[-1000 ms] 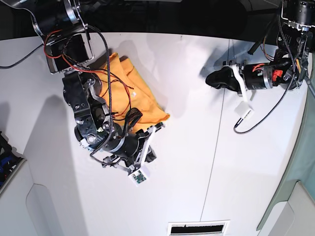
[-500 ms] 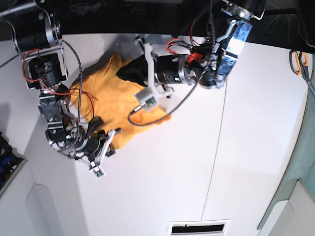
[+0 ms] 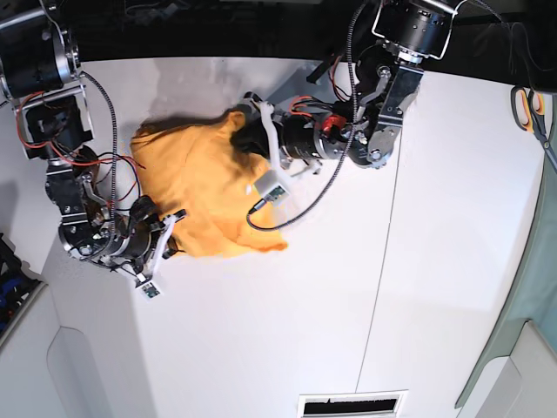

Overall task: Layout the t-shirt on the table in an organized manner, then fold the t-shirt properly
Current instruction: 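Grasp opposite sides of the bundle with both grippers and square it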

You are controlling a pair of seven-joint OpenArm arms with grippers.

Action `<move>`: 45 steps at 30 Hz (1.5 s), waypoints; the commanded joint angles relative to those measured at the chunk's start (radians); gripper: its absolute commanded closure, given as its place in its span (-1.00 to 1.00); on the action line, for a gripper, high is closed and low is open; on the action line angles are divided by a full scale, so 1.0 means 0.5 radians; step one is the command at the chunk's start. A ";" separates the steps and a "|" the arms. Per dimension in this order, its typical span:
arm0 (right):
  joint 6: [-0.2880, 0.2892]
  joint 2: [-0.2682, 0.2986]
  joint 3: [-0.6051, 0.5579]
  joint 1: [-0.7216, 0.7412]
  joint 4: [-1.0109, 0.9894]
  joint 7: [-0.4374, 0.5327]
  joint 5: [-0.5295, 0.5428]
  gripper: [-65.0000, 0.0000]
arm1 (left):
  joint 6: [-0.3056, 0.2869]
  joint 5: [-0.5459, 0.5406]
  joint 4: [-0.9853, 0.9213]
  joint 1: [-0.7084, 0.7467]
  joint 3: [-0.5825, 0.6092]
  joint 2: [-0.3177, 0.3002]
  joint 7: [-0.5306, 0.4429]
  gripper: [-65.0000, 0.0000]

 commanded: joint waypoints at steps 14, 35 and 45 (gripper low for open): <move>0.044 0.091 0.009 -0.517 0.535 -0.224 0.480 1.00 | -0.020 -0.016 -0.258 -0.409 -0.115 -0.343 -0.057 0.96; 0.021 -0.106 0.021 -0.980 1.107 -0.388 0.481 1.00 | -0.020 -0.156 -0.303 -0.552 -0.115 -0.430 -0.062 0.96; 0.019 -0.127 0.123 -1.079 1.289 -0.470 0.473 1.00 | -0.020 -0.314 -0.200 -0.557 -0.115 -0.497 -0.053 0.96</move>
